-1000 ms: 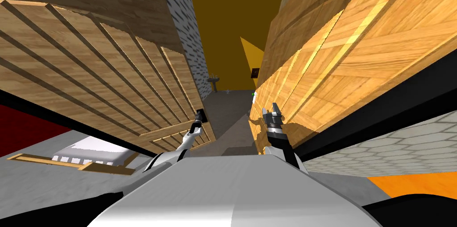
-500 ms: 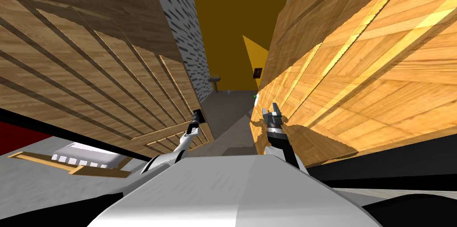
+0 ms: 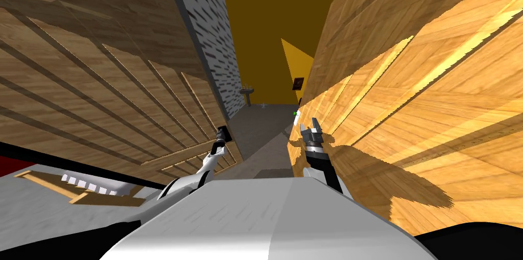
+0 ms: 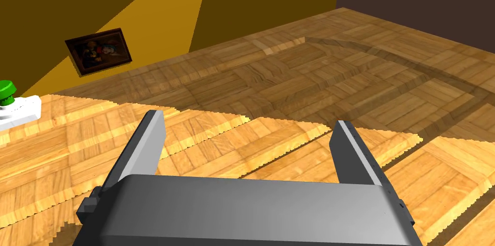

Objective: Push the door open

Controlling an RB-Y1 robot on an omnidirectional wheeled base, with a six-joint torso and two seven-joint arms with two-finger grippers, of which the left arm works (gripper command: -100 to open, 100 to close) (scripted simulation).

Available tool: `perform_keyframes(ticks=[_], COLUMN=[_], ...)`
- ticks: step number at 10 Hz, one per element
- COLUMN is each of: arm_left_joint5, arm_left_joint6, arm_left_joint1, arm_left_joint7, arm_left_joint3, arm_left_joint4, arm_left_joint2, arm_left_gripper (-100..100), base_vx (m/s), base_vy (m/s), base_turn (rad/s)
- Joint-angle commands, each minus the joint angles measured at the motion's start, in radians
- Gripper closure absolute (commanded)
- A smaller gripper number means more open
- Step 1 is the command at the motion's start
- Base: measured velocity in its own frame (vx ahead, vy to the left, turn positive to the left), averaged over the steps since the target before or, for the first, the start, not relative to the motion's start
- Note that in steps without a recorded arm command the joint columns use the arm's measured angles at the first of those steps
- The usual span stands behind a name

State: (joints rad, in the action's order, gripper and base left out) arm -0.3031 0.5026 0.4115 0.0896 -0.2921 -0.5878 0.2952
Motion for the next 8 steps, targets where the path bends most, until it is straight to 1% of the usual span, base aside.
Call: perform_keyframes(ticks=[1,2,3,5,7,8], arm_left_joint5=[-0.002,-0.002,-0.008,-0.013,-0.013,-0.020], arm_left_joint6=[-0.015,-0.010,-0.010,-0.009,-0.009,-0.006], arm_left_joint1=[-0.009,-0.008,-0.008,-0.008,-0.008,-0.008], arm_left_joint7=[0.007,0.005,0.016,0.024,0.024,0.036], arm_left_joint3=[-0.006,-0.006,-0.022,-0.035,-0.035,-0.055], arm_left_joint4=[-0.028,-0.024,-0.023,-0.020,-0.020,-0.014], arm_left_joint2=[-0.003,-0.002,0.001,0.003,0.003,0.007], arm_left_gripper=[100,100,100,100,100,100], base_vx=[0.038,0.012,0.129,0.171,0.086,0.129], base_vy=[-0.013,0.000,-0.010,-0.028,0.007,0.008], base_turn=[0.008,0.001,0.044,0.057,0.019,0.034])
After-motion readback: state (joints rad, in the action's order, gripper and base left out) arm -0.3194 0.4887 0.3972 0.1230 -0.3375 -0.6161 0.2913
